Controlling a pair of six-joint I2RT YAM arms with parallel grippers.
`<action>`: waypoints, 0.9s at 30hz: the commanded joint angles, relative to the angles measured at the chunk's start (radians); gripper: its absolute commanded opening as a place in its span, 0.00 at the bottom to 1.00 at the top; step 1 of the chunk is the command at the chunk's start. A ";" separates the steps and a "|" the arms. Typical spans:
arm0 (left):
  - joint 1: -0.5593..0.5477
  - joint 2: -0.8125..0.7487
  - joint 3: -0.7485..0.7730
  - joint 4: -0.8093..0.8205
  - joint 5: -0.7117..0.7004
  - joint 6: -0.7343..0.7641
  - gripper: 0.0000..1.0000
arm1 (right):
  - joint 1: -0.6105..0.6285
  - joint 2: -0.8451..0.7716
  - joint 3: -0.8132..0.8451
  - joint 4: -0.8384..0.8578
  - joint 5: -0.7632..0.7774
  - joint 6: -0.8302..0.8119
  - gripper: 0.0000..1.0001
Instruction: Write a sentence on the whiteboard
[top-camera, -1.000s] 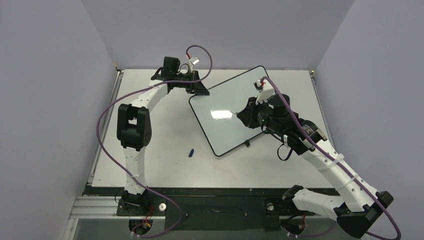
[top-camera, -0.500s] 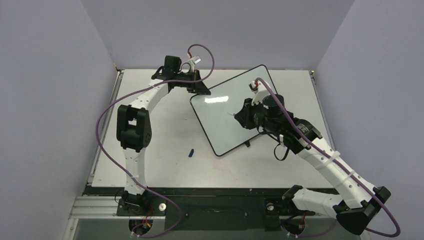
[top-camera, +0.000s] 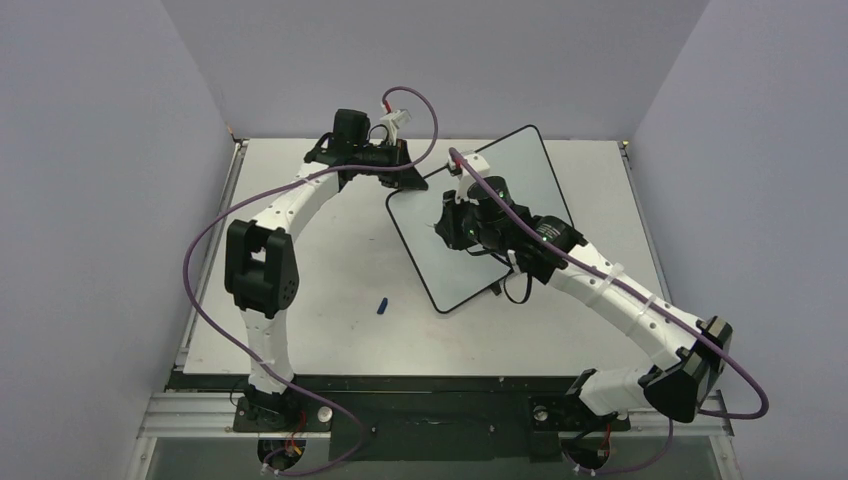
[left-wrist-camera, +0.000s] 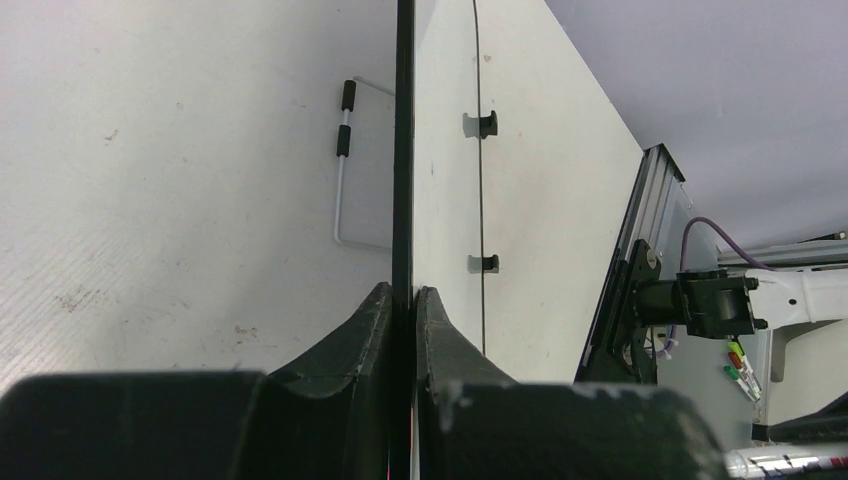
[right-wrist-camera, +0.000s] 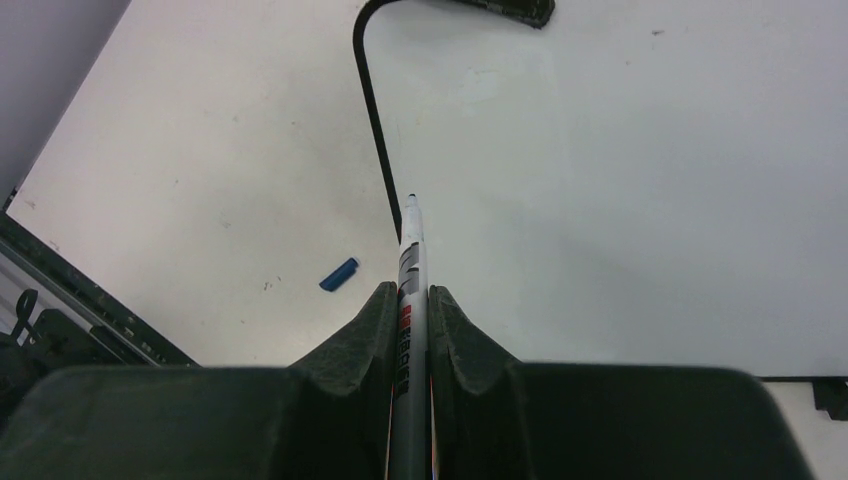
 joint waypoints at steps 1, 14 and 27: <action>-0.020 -0.065 -0.026 0.040 -0.039 0.088 0.00 | 0.017 0.067 0.094 0.058 0.048 0.001 0.00; -0.021 -0.100 -0.061 0.062 -0.038 0.088 0.00 | 0.025 0.247 0.223 0.066 0.080 0.017 0.00; -0.022 -0.120 -0.086 0.075 -0.028 0.092 0.00 | 0.024 0.327 0.255 0.082 0.125 0.021 0.00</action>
